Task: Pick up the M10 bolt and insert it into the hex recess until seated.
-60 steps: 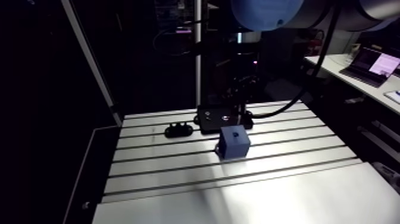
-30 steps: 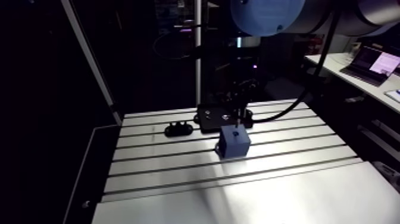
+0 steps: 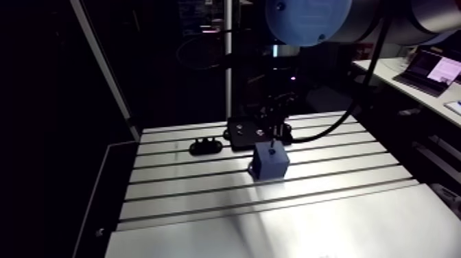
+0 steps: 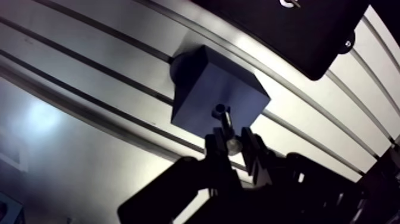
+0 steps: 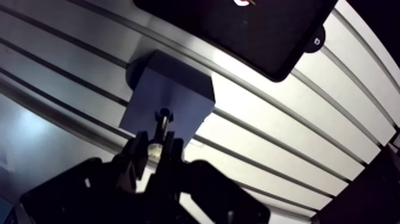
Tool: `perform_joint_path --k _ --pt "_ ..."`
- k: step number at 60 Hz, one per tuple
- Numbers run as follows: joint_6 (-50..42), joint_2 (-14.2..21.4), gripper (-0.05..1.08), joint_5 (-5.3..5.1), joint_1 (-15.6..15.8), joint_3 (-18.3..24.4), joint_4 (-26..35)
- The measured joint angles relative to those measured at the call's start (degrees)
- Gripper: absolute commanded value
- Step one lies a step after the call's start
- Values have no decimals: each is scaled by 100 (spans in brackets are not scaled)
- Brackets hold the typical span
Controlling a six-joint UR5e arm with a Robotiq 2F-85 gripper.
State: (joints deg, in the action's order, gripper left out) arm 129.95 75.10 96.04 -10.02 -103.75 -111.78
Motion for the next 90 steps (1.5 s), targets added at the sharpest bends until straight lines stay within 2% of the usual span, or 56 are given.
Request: perform_joint_path --k 90 --pt "-6 -48 78 -1 -40 -97 -57"
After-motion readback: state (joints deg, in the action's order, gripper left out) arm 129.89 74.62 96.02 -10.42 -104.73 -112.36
